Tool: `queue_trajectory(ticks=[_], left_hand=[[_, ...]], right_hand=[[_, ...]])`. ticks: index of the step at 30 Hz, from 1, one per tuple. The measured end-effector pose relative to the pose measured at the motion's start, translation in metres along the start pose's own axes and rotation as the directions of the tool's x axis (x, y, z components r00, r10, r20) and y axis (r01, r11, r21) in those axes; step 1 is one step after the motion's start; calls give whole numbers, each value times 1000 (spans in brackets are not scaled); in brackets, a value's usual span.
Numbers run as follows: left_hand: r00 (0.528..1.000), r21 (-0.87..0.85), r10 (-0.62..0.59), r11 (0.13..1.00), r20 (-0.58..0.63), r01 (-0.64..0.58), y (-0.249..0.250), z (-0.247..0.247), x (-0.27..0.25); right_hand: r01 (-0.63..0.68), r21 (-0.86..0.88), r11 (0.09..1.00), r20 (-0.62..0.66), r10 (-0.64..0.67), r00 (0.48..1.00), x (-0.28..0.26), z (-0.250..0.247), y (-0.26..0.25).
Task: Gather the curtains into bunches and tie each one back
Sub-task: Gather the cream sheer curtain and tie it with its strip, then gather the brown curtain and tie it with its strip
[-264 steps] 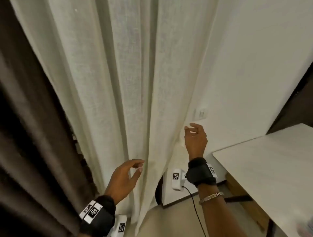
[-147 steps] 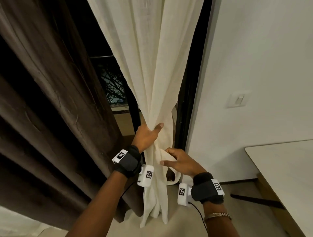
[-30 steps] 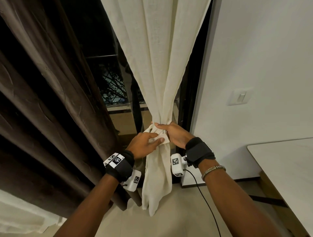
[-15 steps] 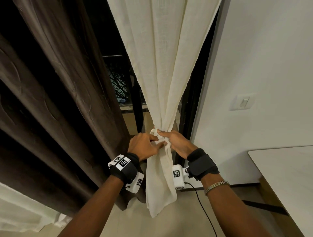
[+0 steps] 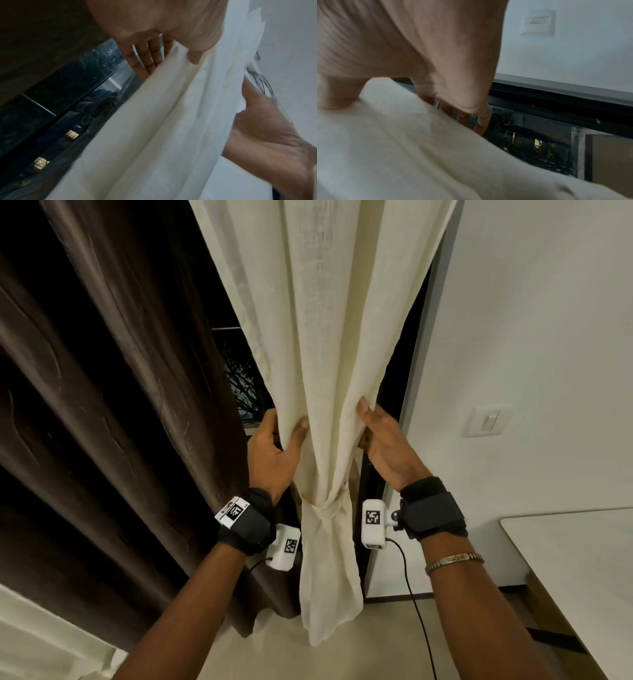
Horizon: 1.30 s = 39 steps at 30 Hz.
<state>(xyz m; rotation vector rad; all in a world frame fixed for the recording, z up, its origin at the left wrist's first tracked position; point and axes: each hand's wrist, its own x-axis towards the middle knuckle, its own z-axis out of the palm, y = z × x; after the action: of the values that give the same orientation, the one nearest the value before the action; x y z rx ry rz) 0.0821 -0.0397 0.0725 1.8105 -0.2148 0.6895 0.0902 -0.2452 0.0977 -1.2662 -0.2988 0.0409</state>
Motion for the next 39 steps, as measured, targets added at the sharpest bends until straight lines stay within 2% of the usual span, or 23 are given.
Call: queue_trajectory(ticks=[3,5,6,7,9,10,11,14,17,21,23,25,29,32,34,36,38,39], left_hand=[[984,-53,-53,998,-168,45,-2,-6,11],[950,-47,-113,993,-292,104,-9,-15,15],[927,-40,-145,989,-347,140,-13,-21,16],[904,-16,-166,985,-393,174,-13,-26,18],[883,65,-157,976,-442,206,-12,-35,21],[892,89,-156,973,-424,212,-12,-37,20],[913,82,-165,974,-372,210,-13,-37,19],[979,83,-157,982,-133,168,-12,-26,6],[996,127,-73,989,-55,80,-5,-17,-6],[997,168,78,983,-28,-72,-1,-35,-19],[985,166,142,978,-97,-125,-4,-56,-25],[972,154,127,983,-200,-97,-12,-81,-32],[926,155,-7,985,-376,70,-41,-135,-46],[884,168,-52,975,-466,146,-57,-180,-50],[856,164,-66,971,-513,173,-62,-207,-49],[817,181,-53,965,-574,189,-65,-227,-44],[796,159,-67,966,-601,202,-70,-246,-36],[812,160,-84,964,-578,213,-75,-252,-32]], right_hand=[[72,-15,997,-146,-73,987,10,-3,-8],[77,-94,993,-301,-102,948,15,-18,-8],[84,-159,984,-402,-142,904,18,-29,-6],[84,-227,970,-515,-193,835,20,-40,-6],[18,-350,936,-724,-283,629,24,-59,-6],[-7,-385,923,-774,-319,547,24,-62,-6],[-9,-409,912,-790,-349,505,24,-60,-6],[93,-471,877,-760,-457,463,16,-35,-3],[234,-512,826,-721,-562,407,-1,6,-4],[326,-571,753,-584,-652,484,-29,60,8],[372,-588,718,-494,-683,538,-42,90,20],[382,-596,707,-405,-675,617,-46,123,39],[292,-581,759,-219,-492,843,-33,176,86],[173,-582,795,-85,-271,959,-20,213,101],[46,-622,781,-59,-105,993,-12,233,104],[-62,-567,822,-101,6,995,-1,251,106],[-101,-461,882,-186,15,982,10,265,111],[-116,-396,911,-257,11,966,14,268,114]])
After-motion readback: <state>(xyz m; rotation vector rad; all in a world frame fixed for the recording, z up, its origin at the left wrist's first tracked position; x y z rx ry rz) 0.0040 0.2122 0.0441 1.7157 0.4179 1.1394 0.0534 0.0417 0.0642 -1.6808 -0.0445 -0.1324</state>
